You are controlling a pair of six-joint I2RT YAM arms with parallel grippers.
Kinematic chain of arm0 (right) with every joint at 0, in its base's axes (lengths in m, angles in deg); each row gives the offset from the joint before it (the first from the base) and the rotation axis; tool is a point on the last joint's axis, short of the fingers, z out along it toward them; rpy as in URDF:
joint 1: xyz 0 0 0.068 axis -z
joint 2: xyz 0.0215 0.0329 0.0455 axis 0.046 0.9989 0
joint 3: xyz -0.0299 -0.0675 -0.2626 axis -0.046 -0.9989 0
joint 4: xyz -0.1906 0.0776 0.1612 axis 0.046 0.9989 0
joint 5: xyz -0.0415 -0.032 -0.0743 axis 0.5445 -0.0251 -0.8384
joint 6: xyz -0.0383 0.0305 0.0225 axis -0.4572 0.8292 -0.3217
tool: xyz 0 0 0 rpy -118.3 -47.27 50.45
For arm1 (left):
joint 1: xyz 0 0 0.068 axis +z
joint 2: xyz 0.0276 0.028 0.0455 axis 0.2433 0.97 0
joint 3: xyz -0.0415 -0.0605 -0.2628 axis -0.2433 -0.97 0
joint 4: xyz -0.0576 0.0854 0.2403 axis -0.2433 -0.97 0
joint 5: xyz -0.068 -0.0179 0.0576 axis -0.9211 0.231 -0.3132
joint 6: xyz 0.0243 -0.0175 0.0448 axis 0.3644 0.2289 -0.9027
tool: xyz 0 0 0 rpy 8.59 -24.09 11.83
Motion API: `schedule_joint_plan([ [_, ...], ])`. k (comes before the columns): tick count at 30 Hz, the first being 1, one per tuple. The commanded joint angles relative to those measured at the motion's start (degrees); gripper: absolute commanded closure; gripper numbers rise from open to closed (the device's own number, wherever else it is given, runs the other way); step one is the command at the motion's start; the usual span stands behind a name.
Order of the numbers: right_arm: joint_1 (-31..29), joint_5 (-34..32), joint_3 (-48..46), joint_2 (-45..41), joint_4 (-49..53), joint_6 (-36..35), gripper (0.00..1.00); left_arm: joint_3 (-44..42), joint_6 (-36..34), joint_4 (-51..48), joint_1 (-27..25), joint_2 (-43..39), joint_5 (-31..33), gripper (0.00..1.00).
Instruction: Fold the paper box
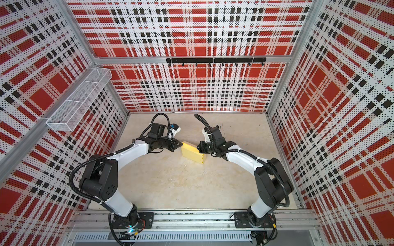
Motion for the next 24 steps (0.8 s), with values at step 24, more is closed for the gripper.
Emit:
schedule_joint_plan([
  [24,-1.35,-0.97,-4.22,0.84,-5.51,-0.88,0.82,-1.26,0.13,-1.78,-0.86,-0.36,0.21,1.00],
])
